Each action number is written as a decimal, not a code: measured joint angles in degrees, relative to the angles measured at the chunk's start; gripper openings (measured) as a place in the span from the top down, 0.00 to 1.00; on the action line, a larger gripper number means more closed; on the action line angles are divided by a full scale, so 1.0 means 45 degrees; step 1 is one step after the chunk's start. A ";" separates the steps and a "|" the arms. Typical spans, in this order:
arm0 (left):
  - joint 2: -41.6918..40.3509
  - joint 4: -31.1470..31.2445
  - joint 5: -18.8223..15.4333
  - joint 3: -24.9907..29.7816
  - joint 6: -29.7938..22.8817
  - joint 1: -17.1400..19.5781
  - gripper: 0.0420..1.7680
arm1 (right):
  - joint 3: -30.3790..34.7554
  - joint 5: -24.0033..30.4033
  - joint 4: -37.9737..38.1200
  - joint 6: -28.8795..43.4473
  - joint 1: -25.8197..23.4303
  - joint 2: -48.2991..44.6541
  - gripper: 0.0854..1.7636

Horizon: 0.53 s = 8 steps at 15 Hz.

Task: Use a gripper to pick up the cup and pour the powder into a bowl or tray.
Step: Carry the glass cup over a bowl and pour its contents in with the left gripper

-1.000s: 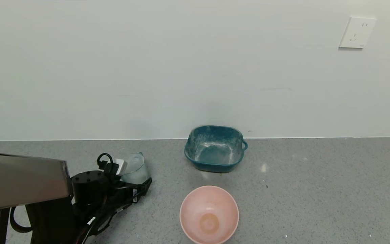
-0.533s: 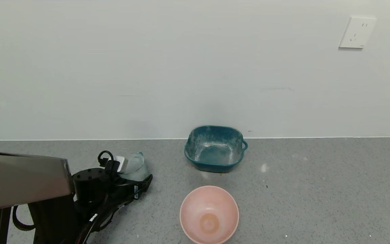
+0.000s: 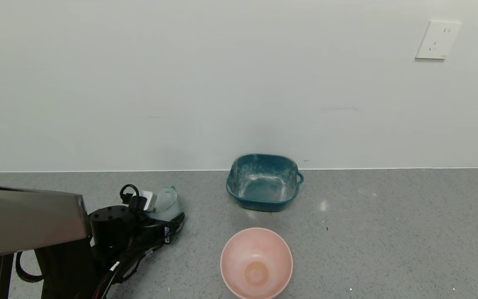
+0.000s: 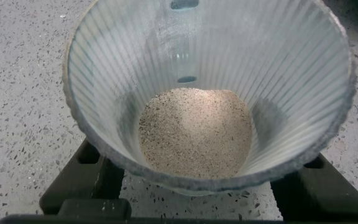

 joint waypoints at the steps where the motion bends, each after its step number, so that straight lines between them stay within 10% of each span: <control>1: 0.0000 0.0000 0.0000 0.0000 -0.0005 0.0000 0.27 | 0.0000 0.0000 0.0000 0.0003 0.0000 0.0000 0.03; 8: -0.0092 -0.0003 -0.0005 -0.0022 0.0011 0.0000 0.27 | 0.0000 0.0005 -0.0005 0.0008 0.0000 0.0000 0.03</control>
